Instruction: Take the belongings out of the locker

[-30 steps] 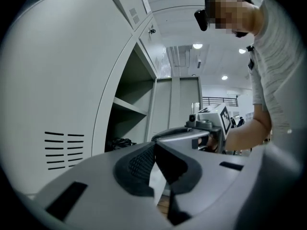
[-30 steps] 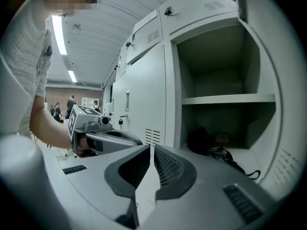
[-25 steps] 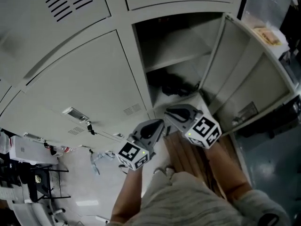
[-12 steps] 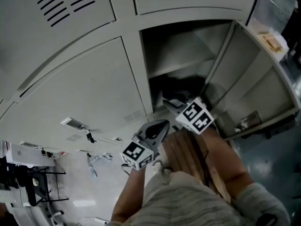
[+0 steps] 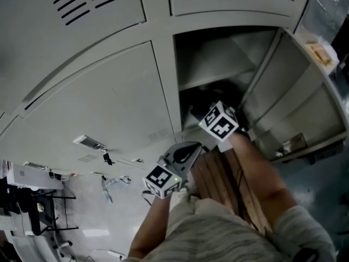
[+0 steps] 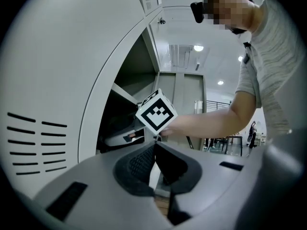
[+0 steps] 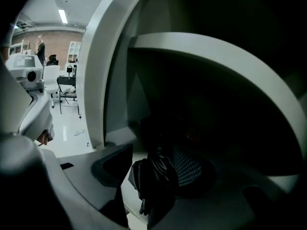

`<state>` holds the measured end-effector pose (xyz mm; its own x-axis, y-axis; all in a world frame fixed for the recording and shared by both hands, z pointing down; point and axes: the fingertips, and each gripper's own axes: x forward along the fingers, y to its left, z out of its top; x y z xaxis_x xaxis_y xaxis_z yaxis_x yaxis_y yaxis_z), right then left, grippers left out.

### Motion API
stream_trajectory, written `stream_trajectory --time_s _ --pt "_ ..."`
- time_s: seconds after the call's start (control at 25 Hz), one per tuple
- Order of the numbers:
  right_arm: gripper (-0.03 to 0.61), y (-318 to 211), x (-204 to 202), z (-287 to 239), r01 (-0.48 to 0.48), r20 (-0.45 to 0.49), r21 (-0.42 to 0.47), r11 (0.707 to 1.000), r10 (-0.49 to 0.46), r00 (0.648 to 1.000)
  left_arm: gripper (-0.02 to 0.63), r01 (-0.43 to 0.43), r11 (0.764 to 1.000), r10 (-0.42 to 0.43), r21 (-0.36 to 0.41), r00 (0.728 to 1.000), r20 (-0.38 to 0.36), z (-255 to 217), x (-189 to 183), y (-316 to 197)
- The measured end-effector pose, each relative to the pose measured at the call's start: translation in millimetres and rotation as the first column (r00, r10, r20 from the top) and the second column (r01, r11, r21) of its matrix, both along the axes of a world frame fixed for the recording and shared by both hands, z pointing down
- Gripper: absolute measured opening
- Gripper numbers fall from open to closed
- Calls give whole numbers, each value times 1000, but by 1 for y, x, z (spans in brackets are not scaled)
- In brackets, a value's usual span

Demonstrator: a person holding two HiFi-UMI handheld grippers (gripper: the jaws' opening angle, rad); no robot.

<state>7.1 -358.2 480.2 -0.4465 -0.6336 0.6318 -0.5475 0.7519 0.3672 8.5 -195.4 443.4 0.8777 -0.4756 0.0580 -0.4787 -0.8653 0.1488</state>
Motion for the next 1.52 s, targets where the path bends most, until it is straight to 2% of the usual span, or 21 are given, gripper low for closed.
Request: stream_trajectory --time_s 0.12,0.24,0.52,0.76,0.84,1.04,1.24,1.52 --pt "258 -9 -3 7 -3 -32 -19 1000 2 999 3 1 1000 -1 0 1000 1 0 -3 1" --pt "258 -19 -2 15 -12 -85 -35 999 9 996 3 -2 1000 2 8 1000 10 1 -4 0" --pt "301 -35 -5 40 -33 -156 -169 985 6 988 3 -17 1000 17 11 1000 15 1 -1 -1" --pt "301 -33 -11 55 -19 -135 -285 958 -20 991 3 -28 999 28 -18 1000 10 5 2 -1" --pt "301 -34 -11 55 -1 -100 -308 951 -31 995 3 -30 999 31 -18 999 11 6 3 -2" --pt "301 -39 -11 52 38 -25 -319 947 -49 998 3 -31 999 31 -13 999 6 5 6 -4" --pt "301 -55 2 56 10 -56 -318 948 -29 998 3 -20 1000 20 1 1000 7 4 7 -8" --pt "301 -53 5 56 -11 -61 -329 944 -10 998 3 -16 1000 16 -23 1000 -4 3 9 -6"
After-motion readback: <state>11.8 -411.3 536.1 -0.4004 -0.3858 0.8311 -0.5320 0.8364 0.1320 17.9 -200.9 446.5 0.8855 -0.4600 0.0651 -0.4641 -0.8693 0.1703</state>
